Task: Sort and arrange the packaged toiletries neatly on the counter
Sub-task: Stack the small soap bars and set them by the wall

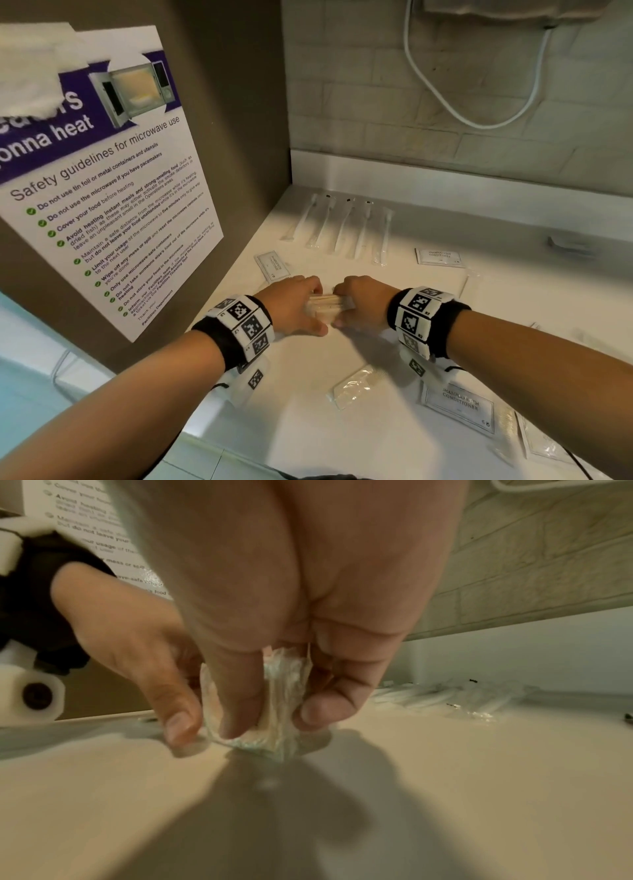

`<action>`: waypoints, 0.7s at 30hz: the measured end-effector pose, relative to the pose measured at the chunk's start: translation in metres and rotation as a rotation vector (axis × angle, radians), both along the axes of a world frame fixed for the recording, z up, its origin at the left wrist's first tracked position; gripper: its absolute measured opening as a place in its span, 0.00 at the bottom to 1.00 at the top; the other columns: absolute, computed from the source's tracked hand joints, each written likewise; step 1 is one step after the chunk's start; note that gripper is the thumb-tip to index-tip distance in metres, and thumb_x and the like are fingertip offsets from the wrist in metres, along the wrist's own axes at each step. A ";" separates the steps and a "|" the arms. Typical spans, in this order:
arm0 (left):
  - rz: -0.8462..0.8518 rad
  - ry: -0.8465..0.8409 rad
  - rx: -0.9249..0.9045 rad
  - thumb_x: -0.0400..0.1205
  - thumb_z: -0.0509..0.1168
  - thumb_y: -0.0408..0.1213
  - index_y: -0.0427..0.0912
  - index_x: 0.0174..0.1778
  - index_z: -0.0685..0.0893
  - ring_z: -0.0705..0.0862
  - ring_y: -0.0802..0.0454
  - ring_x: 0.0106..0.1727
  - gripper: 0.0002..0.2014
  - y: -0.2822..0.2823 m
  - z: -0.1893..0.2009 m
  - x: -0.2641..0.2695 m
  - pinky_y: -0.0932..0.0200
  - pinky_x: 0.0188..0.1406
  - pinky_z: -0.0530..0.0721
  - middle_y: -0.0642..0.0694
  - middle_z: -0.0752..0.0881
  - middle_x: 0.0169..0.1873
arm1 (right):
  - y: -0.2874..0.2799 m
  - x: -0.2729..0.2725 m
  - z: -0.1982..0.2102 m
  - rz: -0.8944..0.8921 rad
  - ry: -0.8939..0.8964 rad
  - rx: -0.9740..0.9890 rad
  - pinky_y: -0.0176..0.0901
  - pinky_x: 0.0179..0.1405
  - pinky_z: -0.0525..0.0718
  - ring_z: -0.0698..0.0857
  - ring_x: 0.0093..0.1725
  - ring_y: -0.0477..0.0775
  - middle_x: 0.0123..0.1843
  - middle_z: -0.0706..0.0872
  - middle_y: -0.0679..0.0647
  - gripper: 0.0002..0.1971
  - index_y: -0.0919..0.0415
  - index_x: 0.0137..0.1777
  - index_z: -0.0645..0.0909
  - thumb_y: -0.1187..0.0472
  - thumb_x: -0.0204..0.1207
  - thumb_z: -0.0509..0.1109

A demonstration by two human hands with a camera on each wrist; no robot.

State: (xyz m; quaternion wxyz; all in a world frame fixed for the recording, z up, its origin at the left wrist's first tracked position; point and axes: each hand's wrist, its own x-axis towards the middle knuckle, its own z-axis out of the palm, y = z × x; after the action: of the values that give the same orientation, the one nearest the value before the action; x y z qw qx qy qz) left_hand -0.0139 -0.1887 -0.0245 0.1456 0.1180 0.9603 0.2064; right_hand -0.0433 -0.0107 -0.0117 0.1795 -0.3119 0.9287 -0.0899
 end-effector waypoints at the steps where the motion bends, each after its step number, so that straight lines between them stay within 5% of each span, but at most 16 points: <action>1: 0.002 -0.004 0.028 0.70 0.78 0.50 0.46 0.58 0.79 0.84 0.48 0.50 0.24 -0.002 0.001 0.000 0.54 0.49 0.82 0.48 0.84 0.51 | 0.000 0.000 0.000 0.000 -0.003 0.002 0.44 0.46 0.81 0.83 0.48 0.56 0.49 0.85 0.56 0.15 0.61 0.53 0.80 0.51 0.74 0.72; 5: 0.002 0.004 0.052 0.75 0.74 0.42 0.47 0.50 0.81 0.83 0.50 0.45 0.11 -0.002 0.002 -0.002 0.60 0.38 0.76 0.49 0.85 0.43 | -0.001 0.002 -0.002 -0.004 -0.024 -0.021 0.46 0.50 0.81 0.82 0.49 0.55 0.52 0.84 0.56 0.17 0.61 0.57 0.79 0.51 0.75 0.72; 12: -0.013 -0.062 -0.044 0.77 0.70 0.43 0.42 0.65 0.75 0.82 0.46 0.53 0.22 0.011 -0.003 -0.002 0.51 0.53 0.82 0.45 0.76 0.57 | -0.007 0.002 -0.006 -0.047 -0.051 -0.043 0.42 0.43 0.77 0.80 0.44 0.53 0.47 0.79 0.54 0.15 0.62 0.56 0.78 0.53 0.76 0.70; 16: -0.039 -0.058 -0.057 0.82 0.66 0.41 0.38 0.66 0.73 0.81 0.45 0.49 0.20 0.017 0.000 0.000 0.53 0.46 0.77 0.43 0.74 0.58 | -0.009 0.002 -0.004 -0.053 -0.018 -0.012 0.43 0.42 0.78 0.81 0.44 0.55 0.46 0.79 0.54 0.15 0.63 0.55 0.79 0.54 0.74 0.71; 21: -0.075 -0.051 -0.062 0.81 0.67 0.41 0.38 0.66 0.74 0.81 0.44 0.52 0.19 0.012 0.004 -0.001 0.49 0.53 0.79 0.43 0.74 0.56 | -0.006 0.000 -0.002 -0.020 -0.022 -0.009 0.43 0.42 0.76 0.80 0.44 0.55 0.45 0.79 0.55 0.09 0.60 0.50 0.76 0.56 0.76 0.69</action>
State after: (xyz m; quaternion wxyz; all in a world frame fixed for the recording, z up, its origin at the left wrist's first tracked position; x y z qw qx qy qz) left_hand -0.0145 -0.1770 -0.0207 0.1812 0.1441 0.9572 0.1738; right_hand -0.0430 -0.0163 -0.0138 0.1875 -0.3022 0.9293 -0.0993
